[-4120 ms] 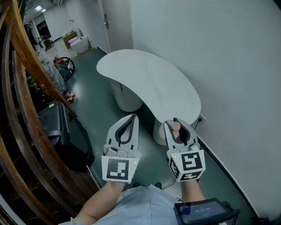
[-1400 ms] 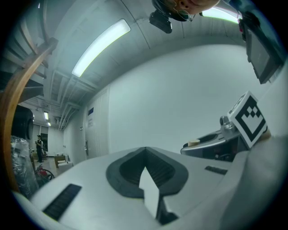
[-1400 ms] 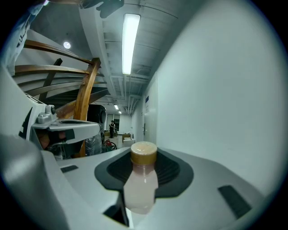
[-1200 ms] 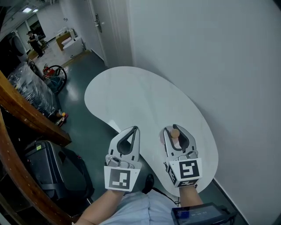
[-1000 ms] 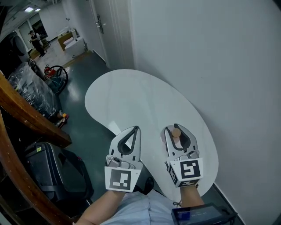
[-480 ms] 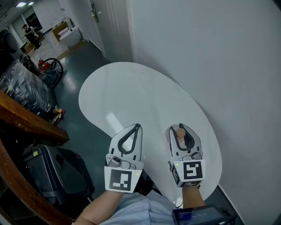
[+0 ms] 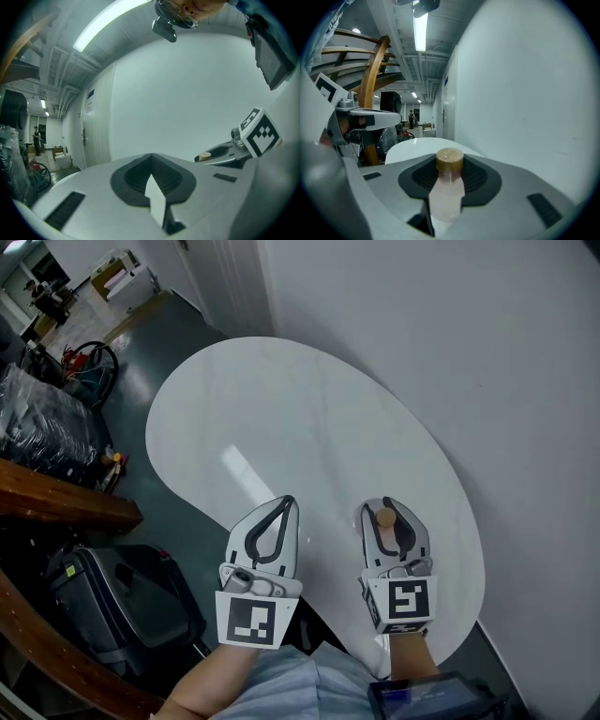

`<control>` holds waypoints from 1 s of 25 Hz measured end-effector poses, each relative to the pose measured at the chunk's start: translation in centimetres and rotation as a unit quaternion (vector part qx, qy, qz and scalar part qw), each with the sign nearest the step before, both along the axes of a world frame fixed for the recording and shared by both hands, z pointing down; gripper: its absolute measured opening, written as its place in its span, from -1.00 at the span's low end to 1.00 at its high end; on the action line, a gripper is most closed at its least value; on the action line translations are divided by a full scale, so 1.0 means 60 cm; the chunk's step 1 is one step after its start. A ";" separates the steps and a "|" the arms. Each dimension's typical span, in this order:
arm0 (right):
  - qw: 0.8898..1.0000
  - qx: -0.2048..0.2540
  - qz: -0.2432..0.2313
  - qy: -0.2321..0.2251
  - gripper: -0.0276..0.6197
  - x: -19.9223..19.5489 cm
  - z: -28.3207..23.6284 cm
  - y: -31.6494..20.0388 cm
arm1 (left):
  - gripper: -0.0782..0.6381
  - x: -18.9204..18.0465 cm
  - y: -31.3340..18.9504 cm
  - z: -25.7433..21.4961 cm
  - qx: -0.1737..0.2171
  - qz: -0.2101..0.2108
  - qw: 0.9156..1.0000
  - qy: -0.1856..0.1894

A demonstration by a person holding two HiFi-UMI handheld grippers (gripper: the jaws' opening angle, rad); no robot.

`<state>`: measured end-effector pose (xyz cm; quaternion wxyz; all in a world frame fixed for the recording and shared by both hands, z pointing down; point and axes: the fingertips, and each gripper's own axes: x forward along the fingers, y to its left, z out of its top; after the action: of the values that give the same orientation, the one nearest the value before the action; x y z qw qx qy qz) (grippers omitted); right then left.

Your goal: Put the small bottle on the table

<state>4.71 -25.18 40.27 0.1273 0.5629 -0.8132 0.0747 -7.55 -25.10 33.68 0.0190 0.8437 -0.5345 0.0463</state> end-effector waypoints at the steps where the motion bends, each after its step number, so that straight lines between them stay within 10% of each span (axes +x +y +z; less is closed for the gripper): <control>1: 1.000 -0.005 0.000 0.000 -0.54 0.000 0.008 -0.002 | -0.78 -0.001 -0.003 0.006 -0.006 -0.001 1.000 -0.002; 25: 0.998 -0.067 0.011 -0.019 -0.54 -0.013 0.147 -0.022 | -0.78 -0.031 -0.022 0.098 -0.103 -0.006 0.993 -0.050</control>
<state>3.95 -26.50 49.12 0.1484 0.5609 -0.8022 0.1412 -9.43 -26.43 39.58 0.0798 0.8305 -0.5324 0.1431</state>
